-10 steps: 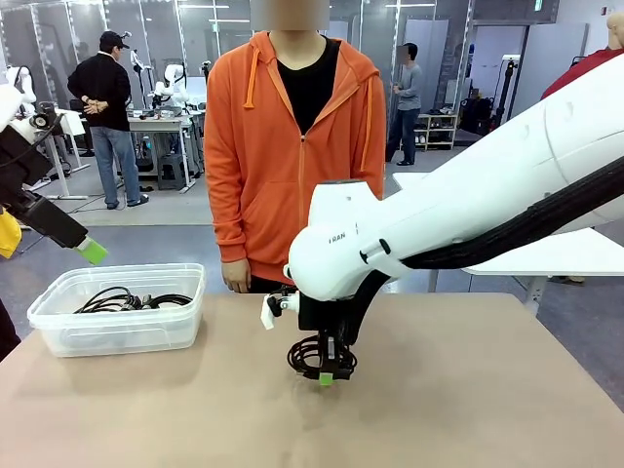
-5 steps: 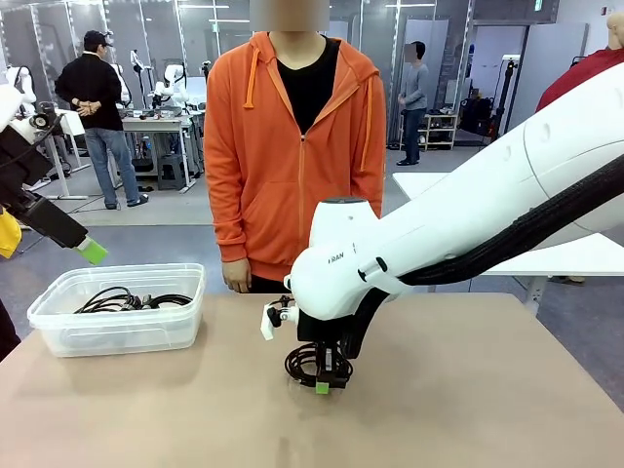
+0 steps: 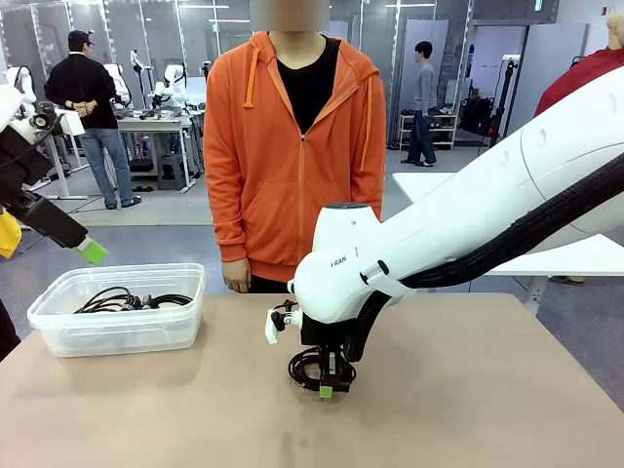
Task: Organize and store the cables.
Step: Place the USB Extension Cable into the Organizing box.
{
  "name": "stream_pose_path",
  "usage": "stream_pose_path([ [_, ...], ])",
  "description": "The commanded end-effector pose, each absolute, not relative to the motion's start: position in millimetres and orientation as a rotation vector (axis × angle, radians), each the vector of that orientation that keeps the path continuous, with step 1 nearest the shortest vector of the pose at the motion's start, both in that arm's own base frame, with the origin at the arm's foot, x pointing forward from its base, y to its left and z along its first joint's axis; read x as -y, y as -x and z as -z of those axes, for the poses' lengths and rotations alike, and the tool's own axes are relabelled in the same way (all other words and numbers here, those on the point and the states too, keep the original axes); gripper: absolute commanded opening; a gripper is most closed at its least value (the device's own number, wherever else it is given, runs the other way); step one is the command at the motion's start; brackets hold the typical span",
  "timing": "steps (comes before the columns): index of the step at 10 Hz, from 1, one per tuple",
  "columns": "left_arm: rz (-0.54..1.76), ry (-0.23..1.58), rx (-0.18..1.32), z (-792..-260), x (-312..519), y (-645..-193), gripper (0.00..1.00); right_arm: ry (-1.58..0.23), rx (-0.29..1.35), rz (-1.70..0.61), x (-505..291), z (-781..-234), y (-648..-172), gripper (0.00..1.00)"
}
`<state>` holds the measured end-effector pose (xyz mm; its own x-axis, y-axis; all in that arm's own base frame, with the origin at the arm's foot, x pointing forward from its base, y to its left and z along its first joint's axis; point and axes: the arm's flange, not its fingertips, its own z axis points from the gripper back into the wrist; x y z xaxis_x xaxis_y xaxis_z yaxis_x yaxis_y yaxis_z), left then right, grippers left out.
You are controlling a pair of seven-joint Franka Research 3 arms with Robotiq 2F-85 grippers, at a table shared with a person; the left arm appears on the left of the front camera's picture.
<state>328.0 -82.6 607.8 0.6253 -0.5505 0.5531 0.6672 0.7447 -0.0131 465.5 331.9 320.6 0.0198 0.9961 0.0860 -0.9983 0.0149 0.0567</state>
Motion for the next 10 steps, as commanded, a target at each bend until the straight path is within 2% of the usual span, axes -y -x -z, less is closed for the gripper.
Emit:
stream_pose_path([
  [1,0.714,0.203,0.556,-609,82,-329,1.0,-0.12,0.023,-1.572,-328,-321,-465,0.35],
  [5,0.714,0.203,0.556,-609,82,-329,1.0,-0.124,0.04,-1.576,-326,-327,-461,0.97],
  [6,0.714,0.203,0.556,-609,82,-329,1.0,-0.127,0.04,-1.578,-324,-328,-460,1.0],
  [9,0.714,0.203,0.556,-609,82,-329,1.0,-0.136,0.048,-1.573,-314,-340,-453,0.97],
  [10,0.714,0.203,0.556,-609,82,-329,1.0,-0.134,0.057,-1.581,-311,-346,-451,1.0],
])
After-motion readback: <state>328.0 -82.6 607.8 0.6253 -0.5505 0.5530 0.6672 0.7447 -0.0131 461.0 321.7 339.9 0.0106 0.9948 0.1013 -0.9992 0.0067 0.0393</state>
